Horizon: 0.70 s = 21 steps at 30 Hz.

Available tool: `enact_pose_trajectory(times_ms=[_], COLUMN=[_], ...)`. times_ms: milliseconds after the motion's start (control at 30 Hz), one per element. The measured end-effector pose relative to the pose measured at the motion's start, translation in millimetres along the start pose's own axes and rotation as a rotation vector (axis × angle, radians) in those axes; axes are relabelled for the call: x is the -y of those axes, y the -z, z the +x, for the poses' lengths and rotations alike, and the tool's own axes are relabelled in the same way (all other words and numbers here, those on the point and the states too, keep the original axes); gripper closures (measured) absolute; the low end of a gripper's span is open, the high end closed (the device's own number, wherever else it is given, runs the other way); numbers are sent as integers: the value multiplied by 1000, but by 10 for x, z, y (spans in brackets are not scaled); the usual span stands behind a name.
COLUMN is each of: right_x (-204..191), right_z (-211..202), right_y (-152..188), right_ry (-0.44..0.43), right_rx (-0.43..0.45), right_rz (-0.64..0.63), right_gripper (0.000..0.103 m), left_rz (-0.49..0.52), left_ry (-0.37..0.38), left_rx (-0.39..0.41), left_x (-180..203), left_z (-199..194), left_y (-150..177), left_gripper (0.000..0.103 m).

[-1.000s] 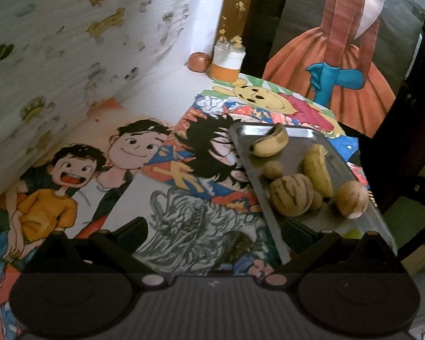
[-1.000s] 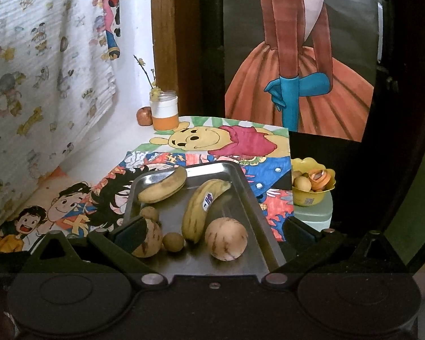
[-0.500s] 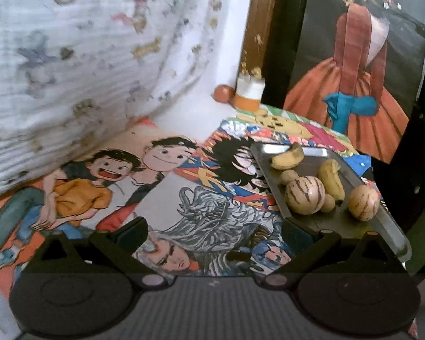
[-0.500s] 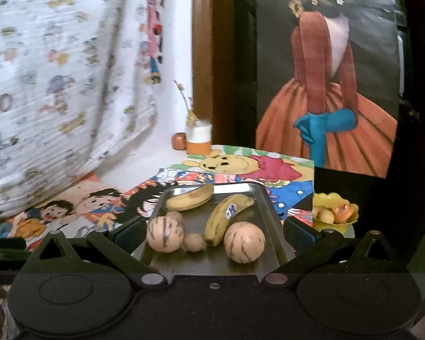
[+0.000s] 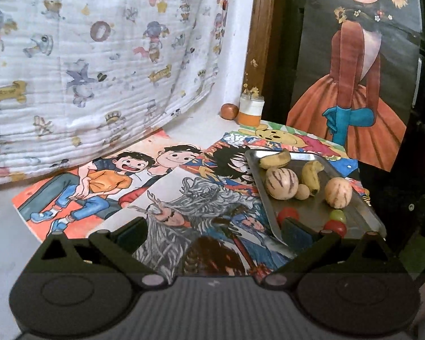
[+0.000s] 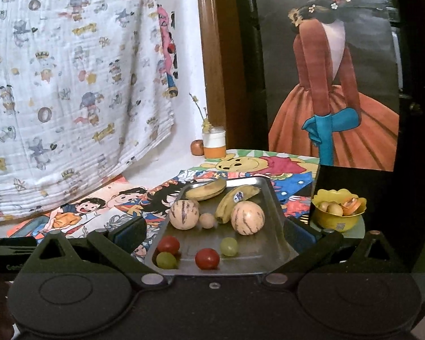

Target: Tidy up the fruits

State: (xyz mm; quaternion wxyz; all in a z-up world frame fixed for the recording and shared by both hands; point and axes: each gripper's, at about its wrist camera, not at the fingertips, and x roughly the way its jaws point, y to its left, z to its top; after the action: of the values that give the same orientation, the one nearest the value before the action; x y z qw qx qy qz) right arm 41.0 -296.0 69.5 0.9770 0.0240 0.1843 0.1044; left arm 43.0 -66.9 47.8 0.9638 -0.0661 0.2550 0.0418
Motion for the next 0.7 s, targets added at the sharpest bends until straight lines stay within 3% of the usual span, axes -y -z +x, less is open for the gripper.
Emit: enact_pose_trajectory(times_ms=[400, 700], right_x=[-67, -150], right_z=[-356, -360], right_y=[233, 404], right_ry=[34, 38], right_rx=[13, 4], right_rz=[-4, -25], right_gripper=[1, 1], left_rz=[1, 34], left_ry=[8, -4], left_rx=[35, 42], left_x=[-70, -126], left_z=[-341, -433], left_y=[201, 326], left_gripper=[0, 0])
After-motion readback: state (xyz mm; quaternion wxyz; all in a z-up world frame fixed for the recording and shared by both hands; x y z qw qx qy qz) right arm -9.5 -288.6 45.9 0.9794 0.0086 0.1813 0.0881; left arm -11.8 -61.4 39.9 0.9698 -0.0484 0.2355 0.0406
